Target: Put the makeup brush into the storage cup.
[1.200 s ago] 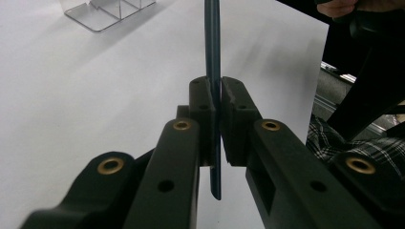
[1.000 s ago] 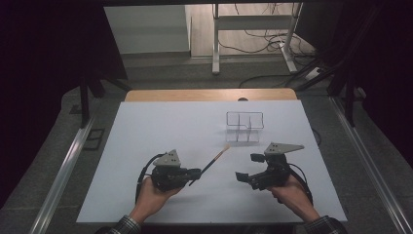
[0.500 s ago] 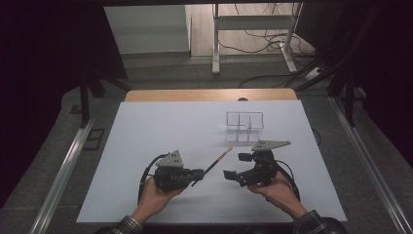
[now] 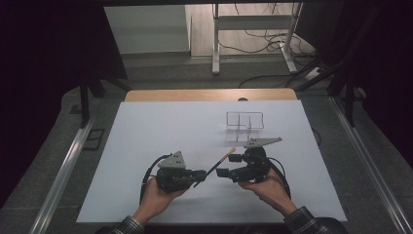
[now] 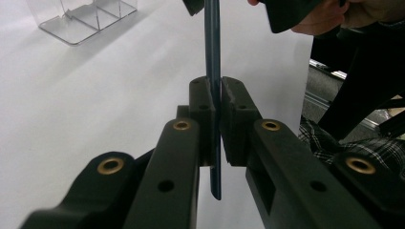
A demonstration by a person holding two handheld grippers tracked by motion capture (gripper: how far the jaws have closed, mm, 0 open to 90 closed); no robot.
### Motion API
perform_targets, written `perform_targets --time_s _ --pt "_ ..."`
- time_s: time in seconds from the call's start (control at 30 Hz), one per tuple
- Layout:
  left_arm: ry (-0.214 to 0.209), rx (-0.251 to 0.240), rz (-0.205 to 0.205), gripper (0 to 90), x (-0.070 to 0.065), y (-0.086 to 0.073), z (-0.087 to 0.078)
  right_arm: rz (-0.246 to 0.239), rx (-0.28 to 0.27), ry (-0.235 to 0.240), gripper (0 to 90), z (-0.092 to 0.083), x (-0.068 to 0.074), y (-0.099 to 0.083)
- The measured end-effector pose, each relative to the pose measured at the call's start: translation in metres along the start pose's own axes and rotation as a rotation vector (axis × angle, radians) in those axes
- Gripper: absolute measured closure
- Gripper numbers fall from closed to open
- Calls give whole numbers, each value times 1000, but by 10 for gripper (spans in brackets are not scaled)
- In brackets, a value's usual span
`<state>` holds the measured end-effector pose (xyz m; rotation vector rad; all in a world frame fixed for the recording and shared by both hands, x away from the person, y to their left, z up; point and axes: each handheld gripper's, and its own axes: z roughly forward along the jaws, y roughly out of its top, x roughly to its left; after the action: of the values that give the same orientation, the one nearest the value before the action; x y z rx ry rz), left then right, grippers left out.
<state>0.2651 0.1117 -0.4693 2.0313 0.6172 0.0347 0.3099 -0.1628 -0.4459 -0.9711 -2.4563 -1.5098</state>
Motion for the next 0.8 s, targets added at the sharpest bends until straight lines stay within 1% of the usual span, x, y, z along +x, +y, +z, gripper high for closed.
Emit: perform_targets --time_s 0.1,0.3,0.43,0.5,0.53,0.57,0.6,0.63,0.7,0.73,0.8 --pt "-4 0 1 848 -1 0 0 13 5 13 229 2 -1 2" --pt "-6 6 7 848 -1 0 1 40 1 49 424 3 -2 5" --pt "-6 15 14 848 -2 0 2 72 -5 93 583 3 -4 6" --pt "-6 22 18 848 -3 0 3 94 -13 114 718 3 -5 5" --pt "0 30 25 848 -3 0 4 105 -22 131 758 3 -6 5" --pt "1 34 32 846 -4 0 5 132 -28 167 806 3 -8 5" --pt "-4 38 34 845 -4 0 6 165 -38 206 835 3 -9 5" --pt "4 42 38 844 -5 0 7 176 -42 209 836 4 -9 5" --pt "15 44 43 831 -5 -1 7 164 -34 196 837 4 -7 5" --pt "21 41 42 808 -5 -1 7 162 -32 188 838 5 -7 5" --pt "51 34 35 667 -5 0 6 143 -21 165 838 5 -7 5"
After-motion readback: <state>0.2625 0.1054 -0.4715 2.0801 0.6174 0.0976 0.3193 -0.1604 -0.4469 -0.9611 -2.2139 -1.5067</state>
